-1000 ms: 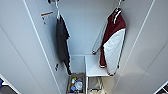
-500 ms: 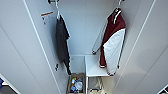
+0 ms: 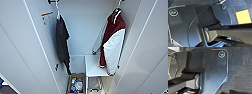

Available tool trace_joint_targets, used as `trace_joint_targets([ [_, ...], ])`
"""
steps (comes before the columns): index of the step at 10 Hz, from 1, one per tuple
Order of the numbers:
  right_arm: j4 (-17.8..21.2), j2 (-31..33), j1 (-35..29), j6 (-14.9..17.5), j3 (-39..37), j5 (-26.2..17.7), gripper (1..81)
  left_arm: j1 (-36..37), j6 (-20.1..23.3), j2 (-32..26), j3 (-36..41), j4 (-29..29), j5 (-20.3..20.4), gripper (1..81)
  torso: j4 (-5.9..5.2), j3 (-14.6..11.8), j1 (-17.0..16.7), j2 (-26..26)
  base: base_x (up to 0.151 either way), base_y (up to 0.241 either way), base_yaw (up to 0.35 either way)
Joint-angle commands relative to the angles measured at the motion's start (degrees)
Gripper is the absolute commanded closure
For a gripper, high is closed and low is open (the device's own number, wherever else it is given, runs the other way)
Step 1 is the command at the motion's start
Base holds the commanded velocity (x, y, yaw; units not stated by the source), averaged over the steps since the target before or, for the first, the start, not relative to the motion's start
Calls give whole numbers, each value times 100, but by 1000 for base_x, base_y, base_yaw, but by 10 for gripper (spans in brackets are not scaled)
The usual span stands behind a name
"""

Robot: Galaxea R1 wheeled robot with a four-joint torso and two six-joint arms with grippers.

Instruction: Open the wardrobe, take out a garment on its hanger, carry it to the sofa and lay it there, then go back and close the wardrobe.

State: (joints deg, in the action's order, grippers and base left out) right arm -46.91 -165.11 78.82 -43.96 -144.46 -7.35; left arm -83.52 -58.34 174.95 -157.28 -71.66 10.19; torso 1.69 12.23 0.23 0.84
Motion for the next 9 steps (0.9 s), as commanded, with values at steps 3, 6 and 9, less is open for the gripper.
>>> trace_joint_targets([
  [3,3003,-341,200,2664,-828,903,10,129,7,-38,4,-6,-297,10,0,0,-5,0,0,0,0],
  [6,4102,-297,297,3341,-679,805,10,112,-10,41,4,-6,-702,10,0,0,-7,2,0,0,0],
  [9,4111,-490,402,3367,-741,665,10,-90,-160,41,31,29,-738,10,0,-2,-7,2,0,0,0],
])
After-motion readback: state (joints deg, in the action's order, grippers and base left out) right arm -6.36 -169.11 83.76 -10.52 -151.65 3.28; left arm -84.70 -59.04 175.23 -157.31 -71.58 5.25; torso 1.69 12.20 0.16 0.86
